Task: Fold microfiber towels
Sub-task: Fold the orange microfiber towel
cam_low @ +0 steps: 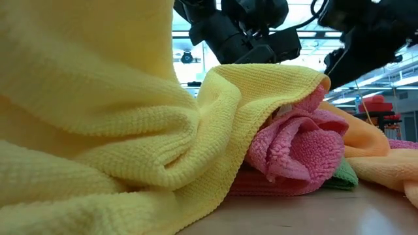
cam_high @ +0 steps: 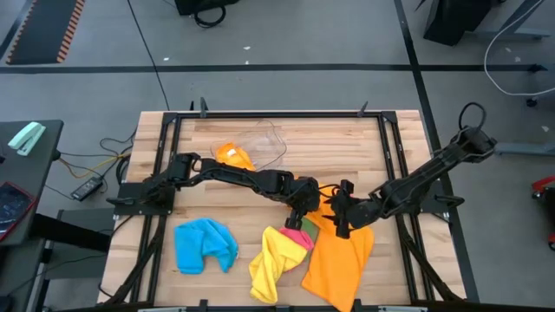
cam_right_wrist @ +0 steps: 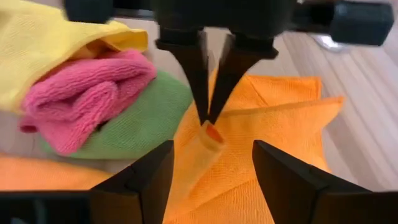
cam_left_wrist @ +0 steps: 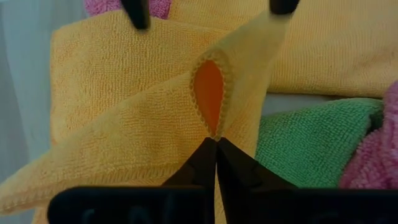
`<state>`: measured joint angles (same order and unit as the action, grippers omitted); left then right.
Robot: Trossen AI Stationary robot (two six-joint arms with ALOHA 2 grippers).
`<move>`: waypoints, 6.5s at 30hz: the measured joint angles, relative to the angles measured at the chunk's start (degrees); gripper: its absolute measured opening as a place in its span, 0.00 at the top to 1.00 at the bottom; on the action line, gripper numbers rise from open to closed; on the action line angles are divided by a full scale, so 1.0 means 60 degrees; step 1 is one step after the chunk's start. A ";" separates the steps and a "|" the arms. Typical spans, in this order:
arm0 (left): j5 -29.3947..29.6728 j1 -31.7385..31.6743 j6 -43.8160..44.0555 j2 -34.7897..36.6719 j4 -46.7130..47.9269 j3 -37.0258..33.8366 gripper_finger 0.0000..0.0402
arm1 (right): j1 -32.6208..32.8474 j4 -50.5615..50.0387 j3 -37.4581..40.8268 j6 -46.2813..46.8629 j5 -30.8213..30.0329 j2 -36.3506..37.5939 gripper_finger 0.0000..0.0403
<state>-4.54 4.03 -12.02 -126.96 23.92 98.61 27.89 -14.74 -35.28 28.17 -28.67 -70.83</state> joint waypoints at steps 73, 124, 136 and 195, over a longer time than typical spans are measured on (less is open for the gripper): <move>0.1444 -0.0469 -0.3197 0.0029 0.0251 0.0000 0.80 | 0.0902 0.0404 0.0447 -0.1917 -0.0118 0.0493 0.97; 0.1724 -0.0074 -0.0582 0.1248 0.2887 -0.0004 0.96 | 0.0340 -0.0656 0.0529 -0.1780 -0.1140 0.0252 0.97; 0.1705 -0.0677 -0.0590 0.0456 0.2403 0.0000 0.92 | -0.0698 -0.0761 0.1103 -0.2042 -0.0892 0.0252 0.97; 0.2608 0.0128 -0.0432 0.0372 0.1961 0.0018 0.73 | 0.2279 -0.2599 0.0365 -0.6495 -0.3197 -0.3529 0.61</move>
<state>11.11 4.80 -14.61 -124.73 35.69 98.72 41.56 -30.34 -33.09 -10.80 -47.85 -92.01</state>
